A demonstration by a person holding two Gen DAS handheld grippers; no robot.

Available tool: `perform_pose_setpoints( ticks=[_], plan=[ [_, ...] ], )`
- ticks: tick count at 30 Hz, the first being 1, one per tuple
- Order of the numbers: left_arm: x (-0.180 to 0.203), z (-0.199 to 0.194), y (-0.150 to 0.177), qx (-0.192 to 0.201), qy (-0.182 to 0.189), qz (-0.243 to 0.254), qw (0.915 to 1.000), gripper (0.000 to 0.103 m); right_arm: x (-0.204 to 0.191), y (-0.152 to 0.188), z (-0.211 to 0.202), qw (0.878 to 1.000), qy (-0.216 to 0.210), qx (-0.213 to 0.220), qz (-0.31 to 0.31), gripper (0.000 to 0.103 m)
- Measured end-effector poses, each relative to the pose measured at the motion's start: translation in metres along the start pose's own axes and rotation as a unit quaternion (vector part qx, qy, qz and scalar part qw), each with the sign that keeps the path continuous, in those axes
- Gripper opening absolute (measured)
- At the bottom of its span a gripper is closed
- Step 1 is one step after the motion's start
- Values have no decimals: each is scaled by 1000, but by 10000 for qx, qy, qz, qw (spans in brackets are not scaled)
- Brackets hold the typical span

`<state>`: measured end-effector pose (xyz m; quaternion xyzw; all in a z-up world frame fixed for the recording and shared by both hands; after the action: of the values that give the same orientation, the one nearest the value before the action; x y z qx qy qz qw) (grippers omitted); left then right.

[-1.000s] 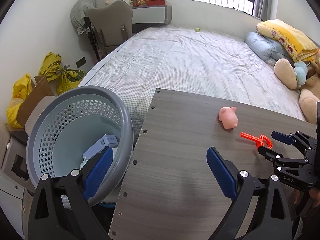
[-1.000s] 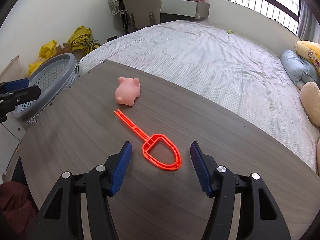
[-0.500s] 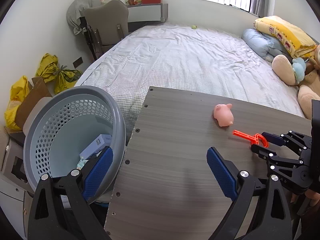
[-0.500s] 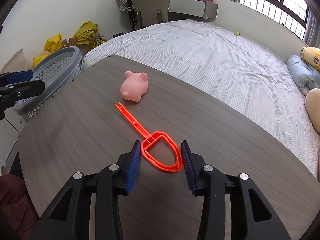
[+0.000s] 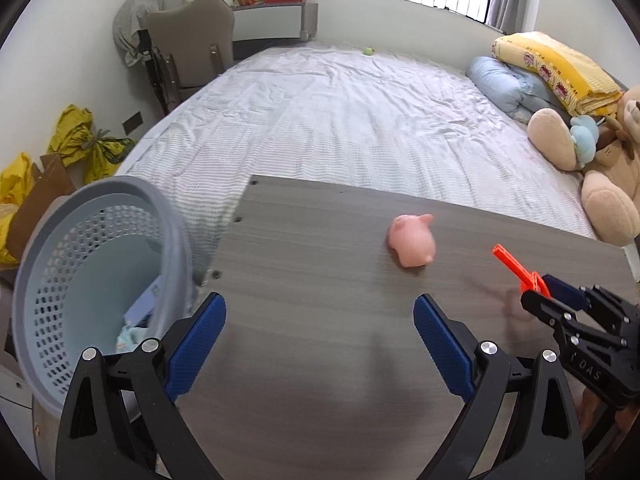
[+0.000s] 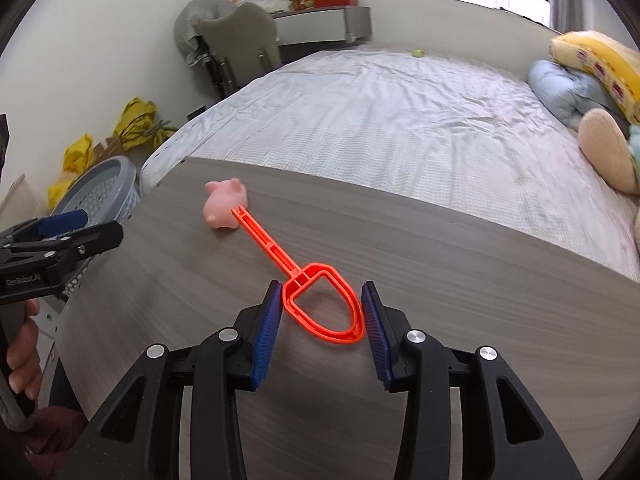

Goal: Collect trash
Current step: 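Grasp the pink toy pig with the left tool while the right tool holds the shovel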

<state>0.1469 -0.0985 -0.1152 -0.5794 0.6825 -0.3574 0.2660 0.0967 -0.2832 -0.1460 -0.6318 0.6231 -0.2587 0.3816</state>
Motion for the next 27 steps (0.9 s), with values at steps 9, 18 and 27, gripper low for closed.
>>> perform_pose_setpoints(
  ticks=[9,18,27],
  plan=[
    [35,42,-6,-167,2,55,9998,93,35,7,-29,9969,427,129,655,39],
    [55,74,-2,-357,-55,201,9991,93,48,12,-40,9936,461,229,1008,39],
    [62,83,-4,-408,-51,239,9989,74,48,17,-42,9927,410,214,1112,39]
  ],
)
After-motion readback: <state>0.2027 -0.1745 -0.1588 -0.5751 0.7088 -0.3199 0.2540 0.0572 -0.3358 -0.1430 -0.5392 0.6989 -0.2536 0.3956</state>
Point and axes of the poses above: each gripper's, at about its wrist camera, not at the fingertips, and z roughly the way its jaws point, x to its right, y to its underside, the point moved 7 cm from there along z, roughly the way its jaws point, and after that the axes turned 15 degrees about x, right-handed, at the moved point
